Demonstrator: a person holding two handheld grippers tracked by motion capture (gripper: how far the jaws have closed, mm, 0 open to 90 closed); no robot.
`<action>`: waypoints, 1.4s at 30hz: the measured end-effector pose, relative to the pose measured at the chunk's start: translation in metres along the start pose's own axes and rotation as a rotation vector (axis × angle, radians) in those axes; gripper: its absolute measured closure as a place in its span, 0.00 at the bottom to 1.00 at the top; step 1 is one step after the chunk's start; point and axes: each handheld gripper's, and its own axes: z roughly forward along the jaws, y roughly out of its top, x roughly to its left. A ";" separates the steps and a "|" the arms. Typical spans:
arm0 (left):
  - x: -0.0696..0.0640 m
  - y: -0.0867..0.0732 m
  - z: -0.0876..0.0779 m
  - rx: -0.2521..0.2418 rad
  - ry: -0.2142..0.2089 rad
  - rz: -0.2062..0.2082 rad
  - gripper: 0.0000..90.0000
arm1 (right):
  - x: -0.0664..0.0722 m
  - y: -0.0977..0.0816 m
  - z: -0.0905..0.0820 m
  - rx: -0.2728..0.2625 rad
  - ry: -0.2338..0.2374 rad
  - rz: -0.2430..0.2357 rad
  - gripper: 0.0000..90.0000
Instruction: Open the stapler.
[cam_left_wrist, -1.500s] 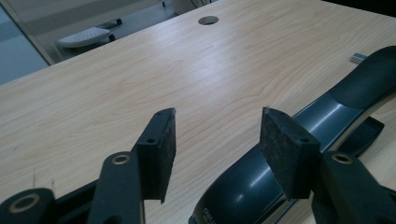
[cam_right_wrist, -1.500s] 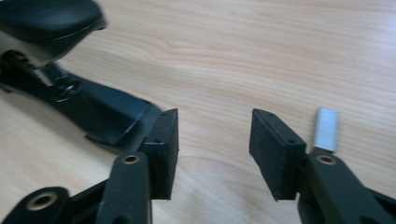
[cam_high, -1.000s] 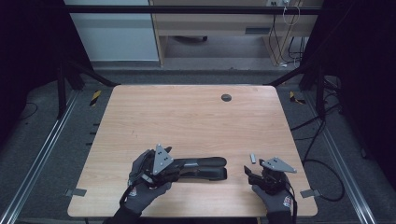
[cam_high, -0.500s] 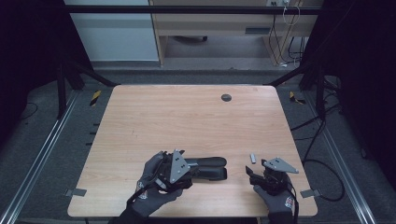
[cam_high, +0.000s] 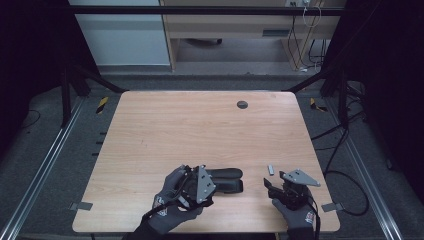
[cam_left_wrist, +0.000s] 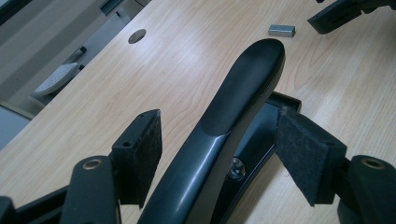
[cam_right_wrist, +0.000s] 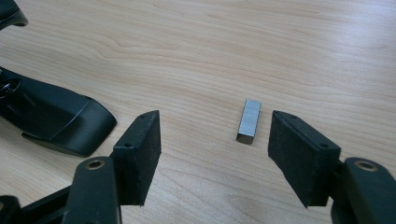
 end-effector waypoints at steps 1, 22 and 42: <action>-0.001 0.001 0.001 0.000 0.003 0.006 0.36 | 0.000 0.000 0.000 0.000 0.000 0.000 0.39; -0.023 0.007 0.027 0.059 0.104 0.181 0.37 | -0.001 -0.001 0.001 0.002 -0.004 0.001 0.40; -0.042 0.009 0.050 0.135 0.201 0.360 0.45 | -0.001 -0.002 0.001 0.004 0.003 0.004 0.44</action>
